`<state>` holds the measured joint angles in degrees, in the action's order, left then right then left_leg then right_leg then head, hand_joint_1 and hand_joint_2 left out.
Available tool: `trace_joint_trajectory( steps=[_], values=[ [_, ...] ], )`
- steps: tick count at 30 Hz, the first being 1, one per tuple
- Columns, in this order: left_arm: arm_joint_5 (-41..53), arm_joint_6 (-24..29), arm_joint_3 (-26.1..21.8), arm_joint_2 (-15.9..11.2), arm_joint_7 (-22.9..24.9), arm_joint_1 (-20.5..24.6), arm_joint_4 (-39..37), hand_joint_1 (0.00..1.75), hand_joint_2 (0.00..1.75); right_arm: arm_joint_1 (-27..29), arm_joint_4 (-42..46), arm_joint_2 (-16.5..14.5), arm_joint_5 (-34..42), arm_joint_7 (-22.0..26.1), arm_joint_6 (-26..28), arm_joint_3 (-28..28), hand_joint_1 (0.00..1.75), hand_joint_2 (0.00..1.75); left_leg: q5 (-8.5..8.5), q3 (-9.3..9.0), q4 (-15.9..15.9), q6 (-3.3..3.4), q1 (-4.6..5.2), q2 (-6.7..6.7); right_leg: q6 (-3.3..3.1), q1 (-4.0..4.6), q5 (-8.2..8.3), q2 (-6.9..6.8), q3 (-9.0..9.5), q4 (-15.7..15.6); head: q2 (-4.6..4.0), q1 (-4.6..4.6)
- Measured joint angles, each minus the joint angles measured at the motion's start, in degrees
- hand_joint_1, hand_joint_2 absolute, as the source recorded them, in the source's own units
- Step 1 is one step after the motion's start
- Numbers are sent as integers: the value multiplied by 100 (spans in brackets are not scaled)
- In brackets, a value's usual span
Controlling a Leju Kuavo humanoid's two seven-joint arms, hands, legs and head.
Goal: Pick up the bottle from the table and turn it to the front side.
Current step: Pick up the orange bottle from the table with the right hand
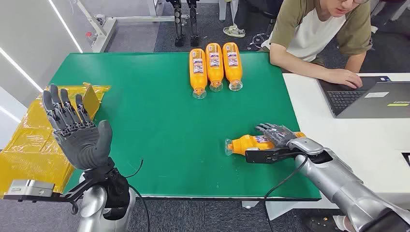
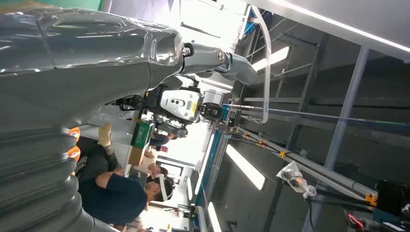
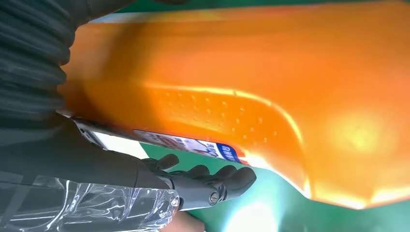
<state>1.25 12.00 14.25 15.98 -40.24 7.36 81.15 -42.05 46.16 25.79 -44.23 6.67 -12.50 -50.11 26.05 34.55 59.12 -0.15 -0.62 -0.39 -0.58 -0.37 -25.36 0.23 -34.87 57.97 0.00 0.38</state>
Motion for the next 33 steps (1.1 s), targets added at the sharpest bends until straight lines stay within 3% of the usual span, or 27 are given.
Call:
trace_joint_trajectory(
  steps=[14, 18, 21, 28, 31, 33],
  values=[
    [-1, 18, -2, -2, 0, -3, 4, 0, 175, -149, -401, -152, 67, 92, -143, -17, 0, 175, 0, -1, 4, 1, 1, 2, 2, 0, 1, 1, 1, -1, 0, -1],
    [-11, 69, -2, -2, 0, -3, 4, 0, 175, -273, -584, -148, 143, 302, -580, -40, 170, 175, 0, -4, 9, 0, 1, 2, 2, 0, 1, 1, 1, -1, 0, -1],
    [-33, 85, -2, -2, 0, -3, 4, 0, 175, -326, -687, -97, 198, 450, -721, -79, 175, 175, 0, -4, 10, 1, 0, 0, 2, 1, 0, 0, 3, -1, -1, -1],
    [-43, 86, -2, -7, 0, -16, 4, 0, 175, -298, -711, -20, 309, 450, -397, -123, 175, 175, 2, -2, 11, 3, 1, 3, 4, 0, 1, 2, 5, -1, 0, 1],
    [-43, 87, -2, -11, 0, -32, 4, 0, 175, -246, -720, -93, 352, 381, 12, -124, 175, 175, 2, 0, 11, 3, 0, 2, 5, 1, 2, 1, 6, -1, 0, 1],
    [-34, 91, -2, -13, 0, -44, 4, 0, 175, -131, -735, -248, 421, 328, 687, -70, 175, 175, 2, 2, 11, 3, -1, 3, 5, 1, 3, 2, 5, 0, -1, 1]
  ],
)
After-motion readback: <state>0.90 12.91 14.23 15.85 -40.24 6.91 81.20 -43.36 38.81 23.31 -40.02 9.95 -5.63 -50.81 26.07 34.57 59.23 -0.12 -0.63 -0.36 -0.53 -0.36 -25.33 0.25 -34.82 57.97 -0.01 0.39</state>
